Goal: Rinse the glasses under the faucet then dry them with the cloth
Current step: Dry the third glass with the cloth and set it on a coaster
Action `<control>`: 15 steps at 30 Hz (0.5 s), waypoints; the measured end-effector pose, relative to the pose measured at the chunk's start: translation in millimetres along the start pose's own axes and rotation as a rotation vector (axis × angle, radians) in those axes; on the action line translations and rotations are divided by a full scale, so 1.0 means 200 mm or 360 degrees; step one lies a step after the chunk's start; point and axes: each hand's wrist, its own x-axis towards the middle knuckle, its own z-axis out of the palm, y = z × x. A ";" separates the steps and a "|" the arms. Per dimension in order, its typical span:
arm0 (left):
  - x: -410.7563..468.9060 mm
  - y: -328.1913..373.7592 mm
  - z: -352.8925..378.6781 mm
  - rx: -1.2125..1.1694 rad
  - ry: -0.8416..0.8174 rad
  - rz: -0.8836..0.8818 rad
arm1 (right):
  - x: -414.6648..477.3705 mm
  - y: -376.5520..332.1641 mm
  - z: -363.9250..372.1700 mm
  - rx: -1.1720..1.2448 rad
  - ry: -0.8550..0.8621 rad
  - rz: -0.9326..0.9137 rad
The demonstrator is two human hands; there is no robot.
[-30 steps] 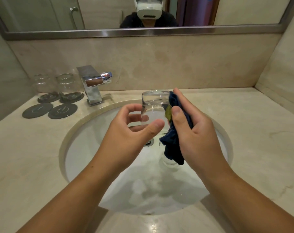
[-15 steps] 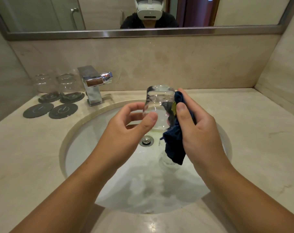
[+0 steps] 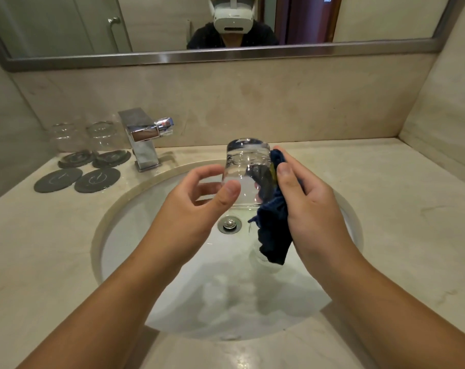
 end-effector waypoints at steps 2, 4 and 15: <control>0.00 -0.01 0.00 0.0030 0.0041 0.0013 | -0.01 -0.01 0.00 -0.0059 0.0021 -0.0071; -0.01 -0.01 0.00 -0.0012 -0.0006 -0.0020 | -0.02 -0.02 -0.01 -0.0146 -0.0027 -0.0160; -0.01 -0.02 -0.01 -0.0325 -0.0151 -0.0155 | -0.02 -0.02 0.00 0.0000 -0.0115 0.0007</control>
